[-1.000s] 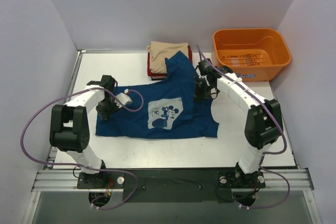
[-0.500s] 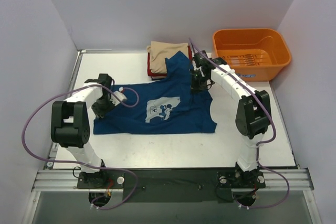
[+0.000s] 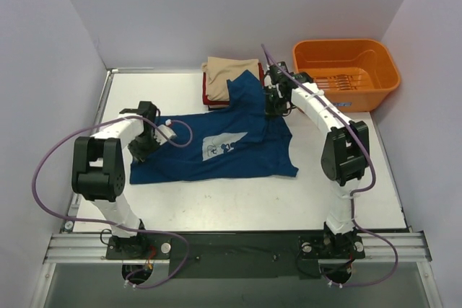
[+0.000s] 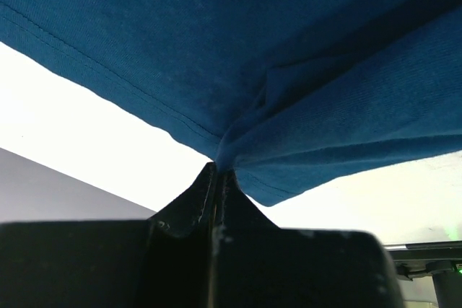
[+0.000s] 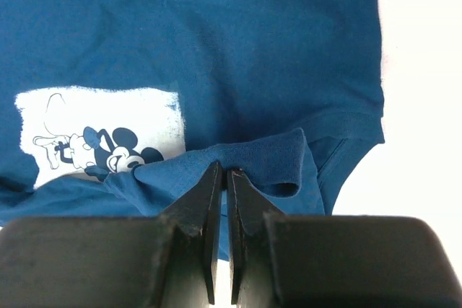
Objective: Fold and stack the t-shirts
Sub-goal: Fold the flattened tshirt in 1/3 of the way
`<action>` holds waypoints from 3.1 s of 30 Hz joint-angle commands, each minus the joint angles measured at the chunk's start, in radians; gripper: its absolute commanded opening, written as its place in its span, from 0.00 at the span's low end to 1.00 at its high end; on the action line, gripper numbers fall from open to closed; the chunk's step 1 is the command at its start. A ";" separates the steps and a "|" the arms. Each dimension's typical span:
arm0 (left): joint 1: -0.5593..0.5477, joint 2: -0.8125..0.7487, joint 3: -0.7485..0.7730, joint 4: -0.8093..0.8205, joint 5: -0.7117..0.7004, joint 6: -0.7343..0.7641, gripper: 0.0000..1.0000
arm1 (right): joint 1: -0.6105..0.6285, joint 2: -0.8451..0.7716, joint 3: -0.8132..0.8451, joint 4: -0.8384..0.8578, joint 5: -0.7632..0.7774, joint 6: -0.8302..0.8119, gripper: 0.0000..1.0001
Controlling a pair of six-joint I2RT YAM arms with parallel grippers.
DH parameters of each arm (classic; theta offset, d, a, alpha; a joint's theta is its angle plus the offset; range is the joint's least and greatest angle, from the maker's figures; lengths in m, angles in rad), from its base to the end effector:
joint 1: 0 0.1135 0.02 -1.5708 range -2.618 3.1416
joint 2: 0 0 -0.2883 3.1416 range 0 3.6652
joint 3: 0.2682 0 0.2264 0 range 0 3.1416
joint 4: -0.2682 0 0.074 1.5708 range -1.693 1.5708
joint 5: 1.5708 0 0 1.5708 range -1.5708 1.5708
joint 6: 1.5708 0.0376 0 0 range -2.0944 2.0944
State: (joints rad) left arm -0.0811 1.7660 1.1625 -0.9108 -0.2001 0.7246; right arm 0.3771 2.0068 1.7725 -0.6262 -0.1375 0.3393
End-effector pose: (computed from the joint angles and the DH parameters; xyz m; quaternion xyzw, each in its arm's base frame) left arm 0.2956 -0.0165 0.2112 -0.3873 -0.9161 -0.1036 0.0049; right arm 0.4077 0.1670 0.2982 -0.0416 0.9348 0.1819 0.3023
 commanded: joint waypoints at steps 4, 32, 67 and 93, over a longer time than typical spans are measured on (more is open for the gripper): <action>0.041 0.010 0.080 0.043 -0.039 -0.068 0.49 | -0.004 0.014 0.034 -0.066 0.007 -0.052 0.45; -0.039 -0.363 -0.320 0.223 0.110 0.314 0.76 | -0.307 -0.593 -0.938 0.207 -0.350 0.102 0.61; -0.016 -0.706 -0.567 -0.247 0.009 0.486 0.00 | -0.439 -1.008 -1.234 -0.377 -0.220 0.279 0.00; -0.271 -0.438 0.154 -0.431 0.200 0.130 0.61 | -0.212 -1.011 -0.900 -0.410 -0.116 0.331 0.47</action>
State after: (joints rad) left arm -0.1619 1.1885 0.9909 -1.3029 -0.2314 1.1816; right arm 0.0879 0.9215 0.8333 -1.1011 -0.2600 0.6846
